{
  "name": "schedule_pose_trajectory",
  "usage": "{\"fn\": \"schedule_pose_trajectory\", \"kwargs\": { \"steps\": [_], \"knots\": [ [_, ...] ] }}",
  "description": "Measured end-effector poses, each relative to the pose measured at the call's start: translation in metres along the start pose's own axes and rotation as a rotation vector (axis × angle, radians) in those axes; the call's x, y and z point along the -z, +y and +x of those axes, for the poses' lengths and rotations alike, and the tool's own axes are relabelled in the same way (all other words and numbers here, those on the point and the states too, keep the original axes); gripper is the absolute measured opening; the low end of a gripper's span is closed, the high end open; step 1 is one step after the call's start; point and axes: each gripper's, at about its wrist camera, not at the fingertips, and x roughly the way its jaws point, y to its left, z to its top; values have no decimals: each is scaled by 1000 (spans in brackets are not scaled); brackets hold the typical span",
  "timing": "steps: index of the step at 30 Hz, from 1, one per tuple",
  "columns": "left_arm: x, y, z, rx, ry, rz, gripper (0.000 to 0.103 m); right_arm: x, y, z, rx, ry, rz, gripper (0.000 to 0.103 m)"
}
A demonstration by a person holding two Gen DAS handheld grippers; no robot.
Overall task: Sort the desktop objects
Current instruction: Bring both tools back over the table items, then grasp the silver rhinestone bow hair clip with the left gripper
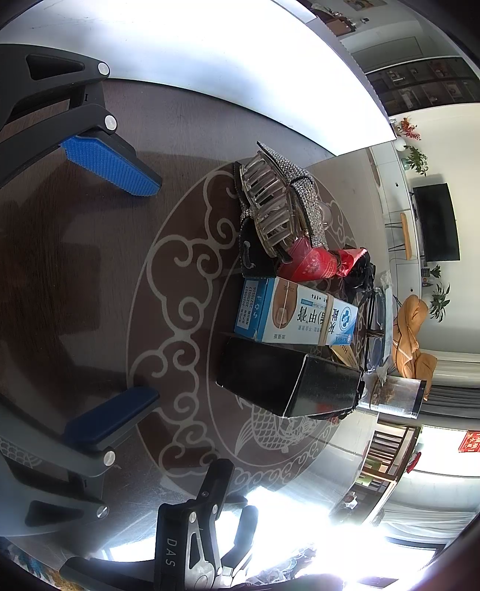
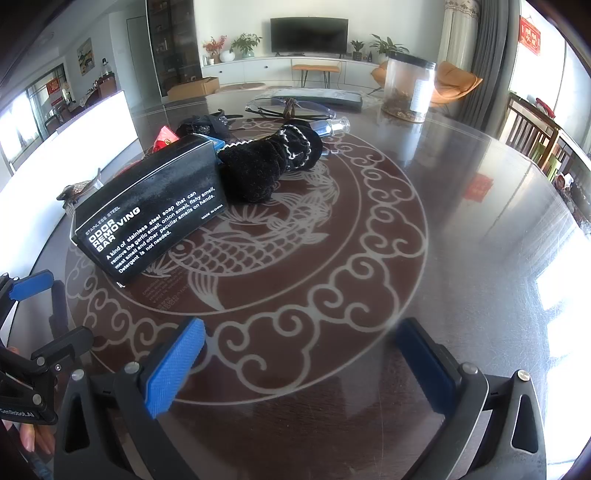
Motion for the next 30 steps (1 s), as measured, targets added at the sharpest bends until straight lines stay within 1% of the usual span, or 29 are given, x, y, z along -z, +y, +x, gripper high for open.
{"fn": "schedule_pose_trajectory", "kwargs": {
  "steps": [6,11,13,14,16,19,20,21,22,24,25,26,28,30],
  "knots": [
    [7,6,-6,-25,1,-34,103,0,0,0,0,0,0,103],
    [17,8,-13,-3,14,0,103,0,0,0,0,0,0,103],
    [19,15,-17,-10,42,-37,103,0,0,0,0,0,0,103],
    [17,19,-20,0,38,-61,103,0,0,1,0,0,0,103],
    [7,27,-33,17,6,-108,103,0,0,0,0,0,0,103],
    [-28,40,-46,-4,-35,-161,103,0,0,0,0,0,0,103],
    [-42,45,-49,-1,-56,-178,103,0,0,0,0,0,0,103],
    [-55,48,-49,5,-73,-187,103,0,0,0,0,0,0,103],
    [-68,49,-47,-4,-80,-184,103,0,0,0,0,0,0,103],
    [-92,47,-32,-74,-63,-146,103,0,0,0,0,0,0,103],
    [-100,45,-21,-120,-43,-128,103,0,0,0,0,0,0,103],
    [-105,46,-12,-143,-29,-128,103,0,0,0,0,0,0,103],
    [-107,50,9,-150,11,-157,103,0,0,0,0,0,0,103],
    [-99,54,25,-137,58,-198,103,0,0,0,0,0,0,103]
  ]
}}
